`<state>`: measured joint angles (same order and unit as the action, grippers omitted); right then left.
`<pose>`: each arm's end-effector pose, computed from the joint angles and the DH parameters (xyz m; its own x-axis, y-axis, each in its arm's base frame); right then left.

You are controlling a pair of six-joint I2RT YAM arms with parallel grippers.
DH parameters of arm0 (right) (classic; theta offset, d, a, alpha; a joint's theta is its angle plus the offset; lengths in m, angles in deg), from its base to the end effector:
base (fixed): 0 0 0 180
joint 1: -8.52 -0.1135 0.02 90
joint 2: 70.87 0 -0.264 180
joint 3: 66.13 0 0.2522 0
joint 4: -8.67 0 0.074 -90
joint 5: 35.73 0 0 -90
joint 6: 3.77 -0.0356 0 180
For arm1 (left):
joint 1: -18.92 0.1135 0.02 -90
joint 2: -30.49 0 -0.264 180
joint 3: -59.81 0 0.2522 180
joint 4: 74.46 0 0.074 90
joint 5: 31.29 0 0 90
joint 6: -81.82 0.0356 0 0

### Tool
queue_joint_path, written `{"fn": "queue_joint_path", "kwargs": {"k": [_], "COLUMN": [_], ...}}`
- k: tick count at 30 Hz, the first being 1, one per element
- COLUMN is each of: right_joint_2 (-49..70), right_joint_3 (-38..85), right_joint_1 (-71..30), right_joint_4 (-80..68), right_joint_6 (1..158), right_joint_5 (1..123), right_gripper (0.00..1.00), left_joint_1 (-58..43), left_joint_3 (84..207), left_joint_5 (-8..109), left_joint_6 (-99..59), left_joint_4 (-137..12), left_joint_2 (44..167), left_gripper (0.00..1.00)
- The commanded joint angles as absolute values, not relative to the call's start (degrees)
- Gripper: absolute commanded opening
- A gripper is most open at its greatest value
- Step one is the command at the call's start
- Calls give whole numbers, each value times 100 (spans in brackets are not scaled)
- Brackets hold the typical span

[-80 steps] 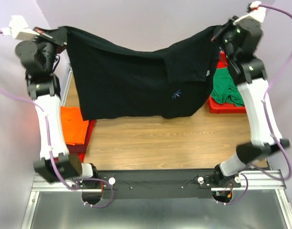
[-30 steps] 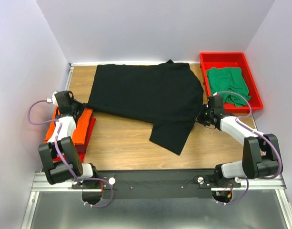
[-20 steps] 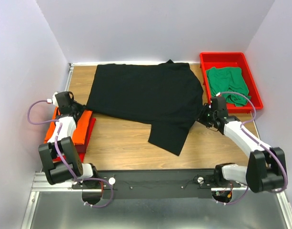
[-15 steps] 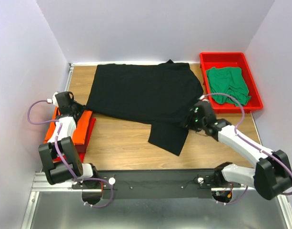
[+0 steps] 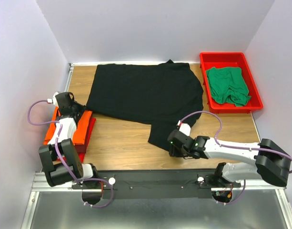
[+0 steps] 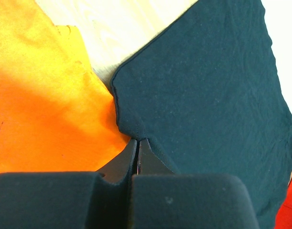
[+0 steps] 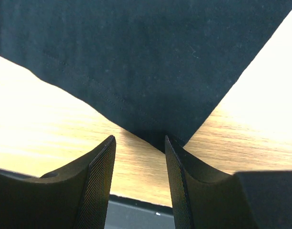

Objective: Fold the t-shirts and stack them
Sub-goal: Flatten the tshirt out

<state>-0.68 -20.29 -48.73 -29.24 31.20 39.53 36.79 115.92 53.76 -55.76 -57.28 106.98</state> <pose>0.1216 0.1724 0.1619 -0.8884 0.0837 -0.4513 -0.0371 0.9669 0.2524 0.2689 0.0835 0.2156 -0.2137 -0.8417 -0.4959 -0.5906 0.5157 -0.6207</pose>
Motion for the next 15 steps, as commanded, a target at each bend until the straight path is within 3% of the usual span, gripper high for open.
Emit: {"fn": "queue_joint_path", "kwargs": {"k": [1,15], "right_joint_2": [190,-153], "right_joint_3": [-2082,-1853], "right_joint_1": [-5308,-5511], "right_joint_4": [-3313,-3911], "right_joint_6": [2410,2180], "right_joint_5": [3230,2483], "right_gripper": [54,55], "left_joint_1": [3659,3606], "left_joint_3": [11550,11602], "left_joint_5": [5414,5414], "left_joint_6": [-5424,-5415], "left_joint_4": [-5824,-5815], "left_joint_2": [10502,10590], "left_gripper": [0,0]}}
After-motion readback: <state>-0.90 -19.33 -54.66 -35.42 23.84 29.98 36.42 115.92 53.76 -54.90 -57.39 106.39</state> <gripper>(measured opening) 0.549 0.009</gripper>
